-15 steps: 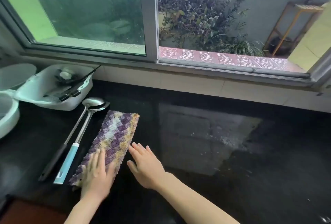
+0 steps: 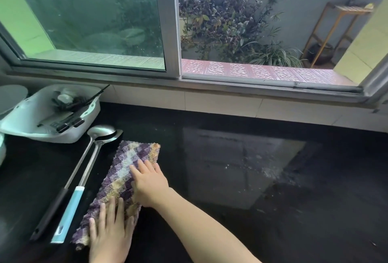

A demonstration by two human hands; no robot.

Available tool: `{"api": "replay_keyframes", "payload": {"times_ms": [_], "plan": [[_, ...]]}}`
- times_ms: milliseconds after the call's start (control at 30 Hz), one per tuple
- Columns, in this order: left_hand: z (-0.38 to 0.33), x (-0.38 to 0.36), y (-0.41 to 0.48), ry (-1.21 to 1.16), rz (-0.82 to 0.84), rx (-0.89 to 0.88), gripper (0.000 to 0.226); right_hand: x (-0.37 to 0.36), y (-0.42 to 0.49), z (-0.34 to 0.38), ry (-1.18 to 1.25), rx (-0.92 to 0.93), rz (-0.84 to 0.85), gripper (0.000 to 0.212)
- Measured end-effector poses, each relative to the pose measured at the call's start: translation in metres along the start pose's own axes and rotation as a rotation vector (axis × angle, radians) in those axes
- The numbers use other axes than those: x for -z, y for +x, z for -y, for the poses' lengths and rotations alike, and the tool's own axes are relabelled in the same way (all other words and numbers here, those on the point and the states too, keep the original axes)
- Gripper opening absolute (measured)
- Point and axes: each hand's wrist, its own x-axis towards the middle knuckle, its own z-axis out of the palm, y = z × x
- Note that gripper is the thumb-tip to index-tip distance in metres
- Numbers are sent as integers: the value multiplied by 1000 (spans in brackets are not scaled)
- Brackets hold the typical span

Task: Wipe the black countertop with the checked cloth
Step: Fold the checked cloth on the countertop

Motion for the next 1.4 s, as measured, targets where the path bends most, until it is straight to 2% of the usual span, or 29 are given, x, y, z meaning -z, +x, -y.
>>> {"api": "replay_keyframes", "payload": {"times_ms": [100, 200, 333, 600, 700, 767, 833, 900, 1000, 1167, 1267, 1333, 1400], "plan": [[0, -5, -4, -6, -103, -35, 67, -1, 19, 4, -208, 21, 146, 73], [1, -10, -4, -22, -162, -58, 61, -8, 27, 1, -343, 42, 226, 64], [6, -12, -2, -56, -153, -116, 58, -12, 24, -1, -420, 37, 202, 56], [11, -9, -1, 52, -72, -112, 58, -6, 1, 11, -554, -52, 180, 66], [12, -10, -1, 103, -44, -158, 62, -5, -9, 4, -543, -91, 113, 53], [4, -1, -2, 36, -65, -185, 53, -1, -15, -2, -488, -91, 79, 41], [-6, 8, -2, -111, -164, -212, 30, 4, -22, -10, -385, -76, 40, 23], [-16, 14, -1, -209, -199, -228, 29, 10, -29, -19, -265, -60, -36, 7], [-30, 16, 0, -303, -160, -239, 41, 18, -38, -30, -210, -60, -108, 19], [-52, 24, -9, -490, -109, -257, 37, 22, -55, -47, -265, -20, -276, 35], [-70, 32, -16, -655, -31, -253, 44, 23, -64, -61, -265, -72, -342, 27], [-84, 38, -22, -758, 31, -226, 40, 23, -71, -71, -259, -142, -350, 20], [-94, 44, -24, -795, -3, -203, 33, 22, -79, -78, -197, -225, -358, 18]]}}
